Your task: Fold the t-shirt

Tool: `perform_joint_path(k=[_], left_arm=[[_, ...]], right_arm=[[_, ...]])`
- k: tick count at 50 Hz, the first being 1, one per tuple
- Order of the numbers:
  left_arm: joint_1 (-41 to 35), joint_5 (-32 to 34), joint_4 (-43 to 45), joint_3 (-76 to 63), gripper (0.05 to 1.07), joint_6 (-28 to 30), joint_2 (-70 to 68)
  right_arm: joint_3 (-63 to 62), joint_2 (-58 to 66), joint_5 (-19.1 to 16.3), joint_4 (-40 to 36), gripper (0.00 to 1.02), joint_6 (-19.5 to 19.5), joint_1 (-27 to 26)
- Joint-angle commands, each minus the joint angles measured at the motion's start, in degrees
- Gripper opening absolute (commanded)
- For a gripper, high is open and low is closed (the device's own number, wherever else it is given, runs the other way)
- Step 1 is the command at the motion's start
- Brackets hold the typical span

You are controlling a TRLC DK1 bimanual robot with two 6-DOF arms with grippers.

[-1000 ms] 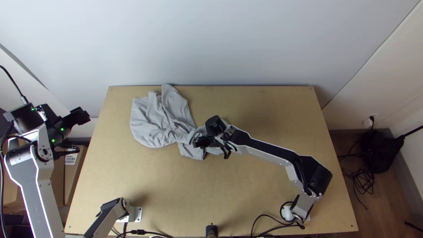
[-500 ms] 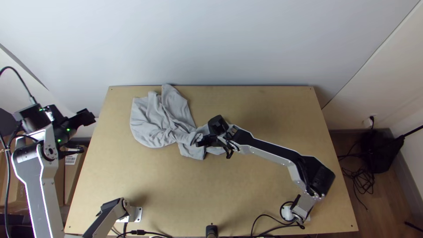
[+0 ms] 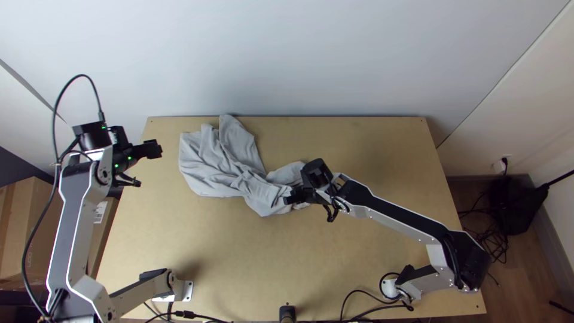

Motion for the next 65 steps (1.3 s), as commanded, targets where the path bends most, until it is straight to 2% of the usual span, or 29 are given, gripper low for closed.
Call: perform_joint_path(k=[1,12,25,39,46,59,65], left_arm=[[-1.86,0.49,1.34,-0.67,1.02,-0.19,4.91],[-3.44,0.49,5.73,0.82,1.02,-1.16,14.14],[-2.12,-0.04,10.57,8.91,1.01,-5.64,26.00],[-1.42,-2.23,10.65,17.78,1.01,-6.70,38.40],[-1.15,-2.67,10.48,18.31,1.01,-6.52,40.07],[-2.38,-2.67,9.34,15.50,1.01,-5.20,37.52],[-4.32,-2.41,7.40,13.57,1.01,-3.97,34.62]], right_arm=[[-1.76,-3.99,0.75,-2.07,0.02,-1.16,-0.41],[-4.48,-6.98,1.98,-5.24,0.02,-1.95,-0.68],[-9.49,-12.96,1.89,-5.59,0.02,-4.14,-1.20],[-13.01,-18.41,1.89,-5.15,0.02,-5.20,-1.82],[-14.59,-19.20,1.89,-4.71,0.02,-5.55,-8.23],[-14.94,-19.28,1.89,-2.87,0.02,-9.15,-20.54],[-15.64,-18.85,1.89,-1.11,0.02,-9.94,-24.41]])
